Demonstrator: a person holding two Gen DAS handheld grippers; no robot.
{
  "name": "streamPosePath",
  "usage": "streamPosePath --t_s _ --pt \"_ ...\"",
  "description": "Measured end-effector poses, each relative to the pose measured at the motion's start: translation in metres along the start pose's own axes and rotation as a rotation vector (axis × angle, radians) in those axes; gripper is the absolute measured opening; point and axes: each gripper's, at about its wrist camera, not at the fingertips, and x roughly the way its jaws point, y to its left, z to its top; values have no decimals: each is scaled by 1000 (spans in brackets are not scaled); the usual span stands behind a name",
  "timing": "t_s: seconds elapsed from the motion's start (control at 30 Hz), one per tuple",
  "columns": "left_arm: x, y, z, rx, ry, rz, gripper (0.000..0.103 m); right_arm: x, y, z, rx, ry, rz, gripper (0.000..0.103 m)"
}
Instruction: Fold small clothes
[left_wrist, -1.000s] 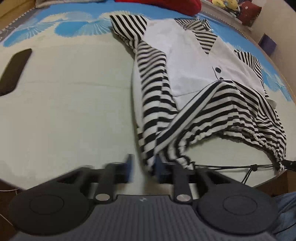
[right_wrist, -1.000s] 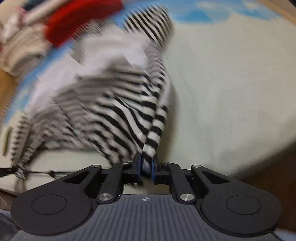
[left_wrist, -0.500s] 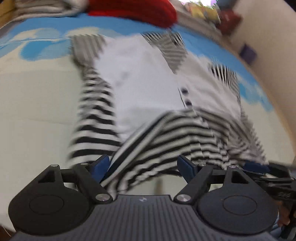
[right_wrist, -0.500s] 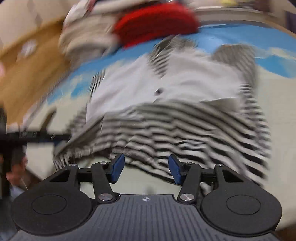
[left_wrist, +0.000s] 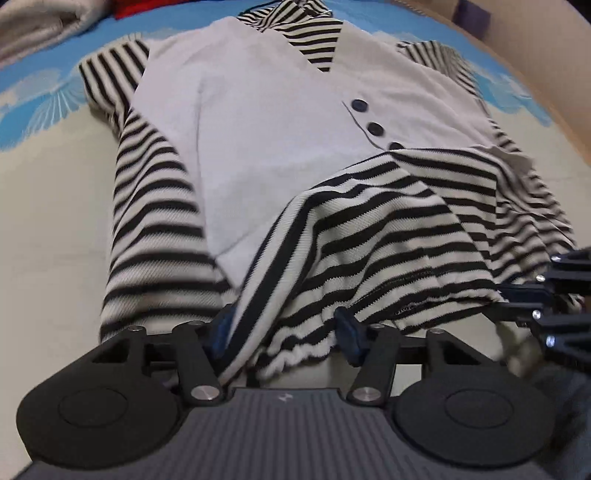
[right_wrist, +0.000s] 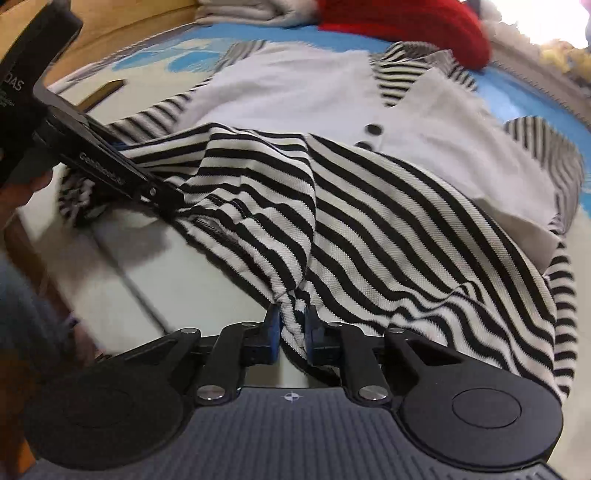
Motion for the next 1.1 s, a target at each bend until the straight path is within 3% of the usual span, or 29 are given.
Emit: streamPosePath --t_s 0.17,0.27,0.3,0.37,0.47,0.57,0.63,0.67,0.73,0.77,0.83,0.93,1.03,1.1 --pt "-35 -18 -49 159 -33 25 61 -24 -3 -18 -41 85 102 8" --pt "-51 -29 -61 226 -51 57 63 -41 -14 -34 -12 131 177 10" --pt "-55 -29 -59 209 -54 48 66 -48 -17 -37 7 116 174 11" --pt "-64 -28 -49 139 -81 -9 73 -61 -20 -37 57 69 172 25" --pt "-73 -34 -26 48 -162 -85 78 -86 -26 -27 161 -68 230 35" --pt "-48 -49 -3 46 -134 5 81 -82 -24 -12 186 -130 172 34" --pt "-8 -52 5 82 -25 130 82 -55 -21 -1 167 -55 61 30" --pt "5 -47 2 74 6 150 86 -42 -20 0 156 -13 13 28" --pt "2 -35 -8 34 -47 124 92 -16 -18 -7 125 80 -71 27" --pt "-4 -32 -14 32 -54 110 92 -18 -15 -10 105 49 -69 27" --pt "-17 -33 -36 52 -77 106 92 -29 -12 -17 92 71 -50 27" --pt "-29 -49 -67 140 -142 159 93 -44 -8 -32 66 90 -13 27" --pt "-36 -49 -59 109 -113 140 93 -59 -11 -39 58 73 19 27" --pt "-47 -40 -43 27 -120 62 93 -74 -28 -24 132 13 71 26"
